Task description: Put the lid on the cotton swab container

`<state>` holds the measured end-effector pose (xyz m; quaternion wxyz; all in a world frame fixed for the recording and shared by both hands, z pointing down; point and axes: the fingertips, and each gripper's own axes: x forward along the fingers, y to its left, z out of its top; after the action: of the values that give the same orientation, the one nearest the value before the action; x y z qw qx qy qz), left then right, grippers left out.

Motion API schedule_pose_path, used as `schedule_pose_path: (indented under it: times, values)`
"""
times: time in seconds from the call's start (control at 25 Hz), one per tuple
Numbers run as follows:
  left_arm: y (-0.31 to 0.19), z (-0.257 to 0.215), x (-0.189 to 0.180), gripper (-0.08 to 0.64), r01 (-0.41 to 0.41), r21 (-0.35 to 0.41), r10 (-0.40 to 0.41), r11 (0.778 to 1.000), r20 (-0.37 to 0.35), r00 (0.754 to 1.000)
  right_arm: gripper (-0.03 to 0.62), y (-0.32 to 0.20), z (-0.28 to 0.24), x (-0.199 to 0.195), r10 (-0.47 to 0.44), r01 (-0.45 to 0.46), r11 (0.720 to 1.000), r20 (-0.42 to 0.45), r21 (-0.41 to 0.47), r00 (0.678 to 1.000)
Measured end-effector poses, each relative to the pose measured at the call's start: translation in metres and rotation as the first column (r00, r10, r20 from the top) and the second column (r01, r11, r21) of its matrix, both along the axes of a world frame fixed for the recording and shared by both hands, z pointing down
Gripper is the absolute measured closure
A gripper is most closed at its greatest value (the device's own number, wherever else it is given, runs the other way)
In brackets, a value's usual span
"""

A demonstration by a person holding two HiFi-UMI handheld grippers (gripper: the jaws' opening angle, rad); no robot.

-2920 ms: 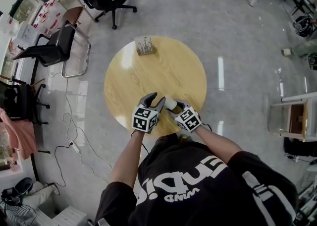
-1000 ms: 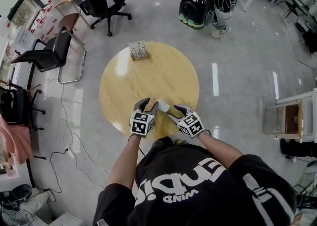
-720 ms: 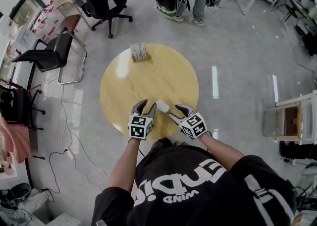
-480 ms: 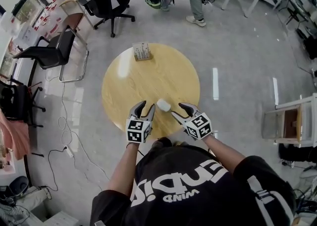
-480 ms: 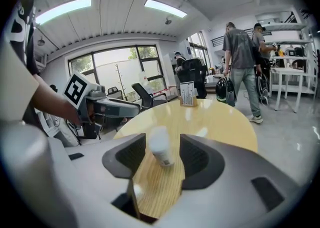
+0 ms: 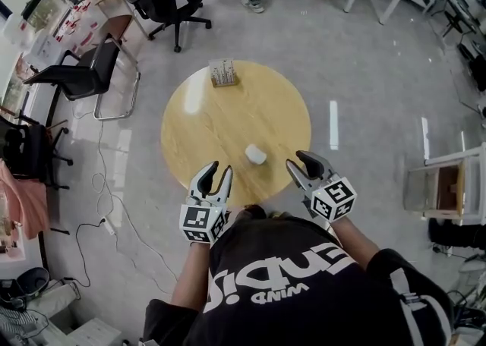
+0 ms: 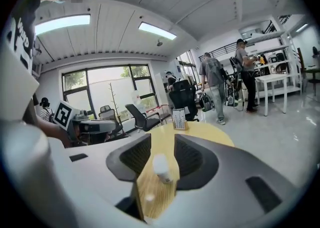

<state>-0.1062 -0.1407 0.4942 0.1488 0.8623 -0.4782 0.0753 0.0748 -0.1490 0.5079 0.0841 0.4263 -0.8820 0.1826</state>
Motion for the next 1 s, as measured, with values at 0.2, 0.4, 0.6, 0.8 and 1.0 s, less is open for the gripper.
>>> schedule_pose_path:
  times: [0.2, 0.4, 0.6, 0.8, 1.0]
  values:
    - [0.018, -0.019, -0.018, 0.493, 0.058, 0.029, -0.058, 0.998, -0.03, 0.998, 0.498, 0.007, -0.035, 0.006, 0.003, -0.007, 0.998, 0.055, 0.06, 0.999]
    - [0.022, -0.026, -0.028, 0.531, 0.105, 0.042, -0.103, 0.994, -0.048, 0.994, 0.561, 0.009, -0.047, 0.012, 0.039, -0.044, 0.992, 0.041, 0.119, 0.998]
    - [0.021, -0.026, -0.028, 0.548, 0.139, 0.075, -0.136, 0.987, -0.043, 0.99, 0.589, 0.006, -0.046, 0.009, 0.061, -0.054, 0.979, -0.029, 0.196, 0.998]
    - [0.019, -0.027, -0.027, 0.549, 0.152, 0.087, -0.15, 0.984, -0.029, 0.988, 0.589, 0.001, -0.046, 0.012, 0.088, -0.078, 0.976, -0.035, 0.205, 0.996]
    - [0.017, -0.024, -0.027, 0.549, 0.158, 0.094, -0.157, 0.983, -0.017, 0.987, 0.589, -0.002, -0.046, 0.012, 0.098, -0.087, 0.973, -0.043, 0.215, 0.994]
